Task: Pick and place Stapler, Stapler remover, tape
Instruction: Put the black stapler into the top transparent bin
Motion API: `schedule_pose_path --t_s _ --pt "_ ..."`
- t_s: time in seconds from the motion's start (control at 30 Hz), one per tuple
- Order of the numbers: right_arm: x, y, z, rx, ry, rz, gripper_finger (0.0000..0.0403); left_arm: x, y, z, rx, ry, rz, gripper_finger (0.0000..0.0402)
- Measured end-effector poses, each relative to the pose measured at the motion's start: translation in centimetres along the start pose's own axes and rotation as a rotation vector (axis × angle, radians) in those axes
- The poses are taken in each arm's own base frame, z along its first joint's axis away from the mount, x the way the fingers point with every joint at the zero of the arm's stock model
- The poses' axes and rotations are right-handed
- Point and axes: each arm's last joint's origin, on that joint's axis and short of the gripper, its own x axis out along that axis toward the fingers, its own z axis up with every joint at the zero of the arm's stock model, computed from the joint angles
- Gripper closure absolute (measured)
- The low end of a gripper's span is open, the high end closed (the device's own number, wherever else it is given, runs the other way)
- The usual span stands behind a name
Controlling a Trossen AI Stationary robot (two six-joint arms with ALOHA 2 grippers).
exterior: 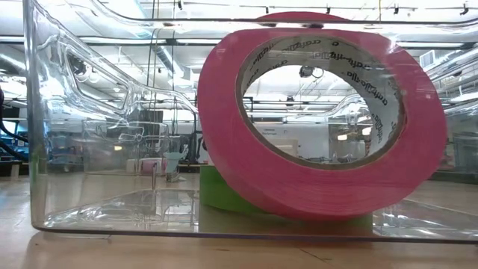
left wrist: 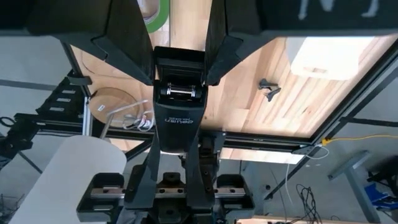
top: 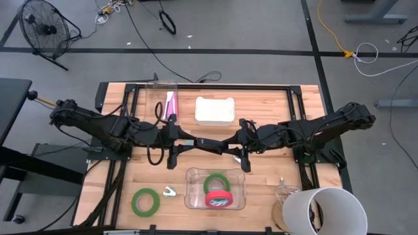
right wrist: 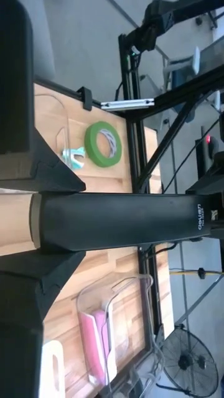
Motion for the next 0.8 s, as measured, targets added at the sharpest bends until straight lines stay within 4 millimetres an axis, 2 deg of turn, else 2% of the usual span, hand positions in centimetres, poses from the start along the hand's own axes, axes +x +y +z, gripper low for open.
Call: schedule_pose_path --t_s 0.3,0.47,0.63,0.8 --pt "-0.65 0.01 0.24 -0.009 -0.008 0.023 0.0301 -0.07 -0.21 0.11 -0.012 0.003 -0.078 0.0254" --pt "-0.66 0.07 0.36 -0.025 -0.017 0.042 0.0301 0.17 -0.59 0.14 -0.014 0.007 -0.155 0.0223" --pt "-0.65 0.02 0.60 -0.013 -0.040 0.041 0.0301 0.12 -0.72 0.13 -0.010 0.005 -0.160 0.0190" --pt "-0.47 0.05 0.57 -0.012 -0.041 0.041 0.0301 0.11 -0.80 0.36 -0.015 -0.016 -0.175 0.0180"
